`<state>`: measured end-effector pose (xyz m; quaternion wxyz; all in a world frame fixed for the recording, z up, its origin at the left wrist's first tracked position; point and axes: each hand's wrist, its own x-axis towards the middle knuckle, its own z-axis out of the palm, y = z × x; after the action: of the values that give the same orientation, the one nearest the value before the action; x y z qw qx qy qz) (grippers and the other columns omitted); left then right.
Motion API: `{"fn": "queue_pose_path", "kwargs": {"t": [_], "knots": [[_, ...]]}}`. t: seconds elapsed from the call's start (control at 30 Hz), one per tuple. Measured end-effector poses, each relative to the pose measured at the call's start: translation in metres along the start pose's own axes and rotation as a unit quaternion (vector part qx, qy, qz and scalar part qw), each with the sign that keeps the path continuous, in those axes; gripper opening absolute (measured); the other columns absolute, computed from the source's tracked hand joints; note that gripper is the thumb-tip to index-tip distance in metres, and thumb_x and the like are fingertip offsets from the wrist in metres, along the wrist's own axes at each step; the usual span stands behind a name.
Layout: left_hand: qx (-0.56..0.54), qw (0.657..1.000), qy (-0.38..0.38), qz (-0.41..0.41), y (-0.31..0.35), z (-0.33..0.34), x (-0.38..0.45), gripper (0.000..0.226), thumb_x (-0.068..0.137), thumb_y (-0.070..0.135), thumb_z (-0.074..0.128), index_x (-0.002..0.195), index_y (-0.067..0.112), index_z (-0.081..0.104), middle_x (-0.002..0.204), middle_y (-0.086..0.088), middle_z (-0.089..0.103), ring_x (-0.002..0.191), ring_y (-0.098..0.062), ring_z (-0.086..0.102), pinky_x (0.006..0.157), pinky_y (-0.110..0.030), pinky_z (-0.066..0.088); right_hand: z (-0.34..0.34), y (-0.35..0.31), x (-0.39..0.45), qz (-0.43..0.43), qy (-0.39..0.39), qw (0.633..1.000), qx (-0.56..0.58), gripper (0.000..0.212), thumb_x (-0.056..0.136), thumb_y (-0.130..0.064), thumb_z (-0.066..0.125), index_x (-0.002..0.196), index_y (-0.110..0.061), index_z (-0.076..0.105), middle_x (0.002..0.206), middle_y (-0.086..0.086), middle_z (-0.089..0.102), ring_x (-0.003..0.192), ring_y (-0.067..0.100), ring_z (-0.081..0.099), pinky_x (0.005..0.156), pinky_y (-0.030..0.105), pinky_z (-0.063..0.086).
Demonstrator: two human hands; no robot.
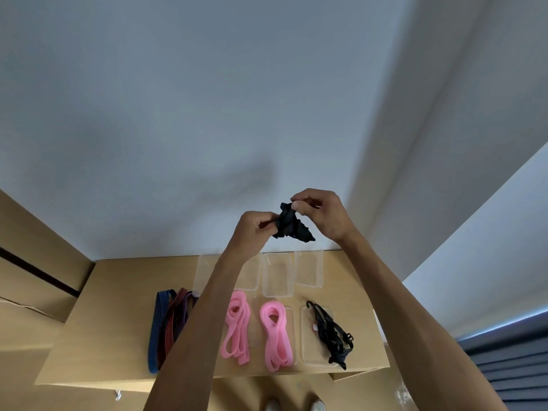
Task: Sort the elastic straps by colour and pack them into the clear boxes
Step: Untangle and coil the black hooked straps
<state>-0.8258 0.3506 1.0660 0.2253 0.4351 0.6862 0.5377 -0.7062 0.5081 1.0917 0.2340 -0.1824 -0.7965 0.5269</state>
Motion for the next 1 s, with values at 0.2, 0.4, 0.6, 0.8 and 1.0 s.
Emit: {"fn": "queue_pose_path", "kwargs": {"t": [0.2, 0.4, 0.6, 0.8, 1.0], "knots": [[-0.005, 0.986, 0.165, -0.009, 0.018, 0.010, 0.009, 0.012, 0.085, -0.004, 0.066, 0.082, 0.006, 0.073, 0.069, -0.011, 0.068, 0.057, -0.013, 0.056, 0.058, -0.025, 0.047, 0.005, 0.007, -0.006, 0.044, 0.076, 0.989, 0.118, 0.027, 0.102, -0.020, 0.056, 0.080, -0.010, 0.068, 0.069, 0.011, 0.057, 0.064, 0.021, 0.052, 0.055, 0.029, 0.044], [0.054, 0.983, 0.173, -0.024, 0.014, 0.005, 0.013, 0.013, 0.086, -0.005, 0.061, 0.086, 0.006, 0.068, 0.078, -0.003, 0.072, 0.066, -0.011, 0.065, 0.063, -0.022, 0.050, 0.001, 0.005, -0.006, 0.008, 0.120, 0.988, 0.101, 0.014, 0.094, -0.015, 0.068, 0.081, -0.009, 0.067, 0.067, 0.003, 0.064, 0.059, 0.014, 0.057, 0.054, 0.024, 0.047], [0.135, 0.984, 0.113, 0.008, 0.017, 0.001, 0.008, 0.022, 0.082, -0.007, 0.060, 0.086, 0.010, 0.073, 0.075, 0.001, 0.075, 0.070, -0.016, 0.069, 0.067, -0.029, 0.053, -0.006, -0.001, 0.000, -0.011, 0.130, 0.989, 0.067, 0.038, 0.074, -0.020, 0.087, 0.073, -0.002, 0.055, 0.064, 0.018, 0.055, 0.057, 0.023, 0.047, 0.057, 0.032, 0.044], [-0.096, 0.995, 0.004, 0.034, 0.034, 0.011, 0.004, 0.019, 0.080, -0.015, 0.059, 0.073, 0.002, 0.059, 0.066, -0.004, 0.065, 0.063, -0.019, 0.060, 0.066, -0.030, 0.051, -0.004, 0.001, 0.007, 0.088, 0.031, 0.963, 0.252, 0.023, 0.069, -0.025, 0.082, 0.067, -0.011, 0.064, 0.068, 0.005, 0.064, 0.062, 0.023, 0.056, 0.060, 0.032, 0.045], [-0.175, 0.969, 0.175, -0.023, 0.034, 0.024, 0.013, 0.020, 0.083, -0.011, 0.060, 0.071, 0.004, 0.065, 0.064, -0.004, 0.063, 0.063, -0.017, 0.060, 0.063, -0.028, 0.052, 0.007, 0.019, -0.008, 0.129, 0.049, 0.951, 0.276, 0.017, 0.094, -0.016, 0.056, 0.086, -0.012, 0.070, 0.079, 0.007, 0.060, 0.076, 0.028, 0.049, 0.063, 0.036, 0.043]]}}
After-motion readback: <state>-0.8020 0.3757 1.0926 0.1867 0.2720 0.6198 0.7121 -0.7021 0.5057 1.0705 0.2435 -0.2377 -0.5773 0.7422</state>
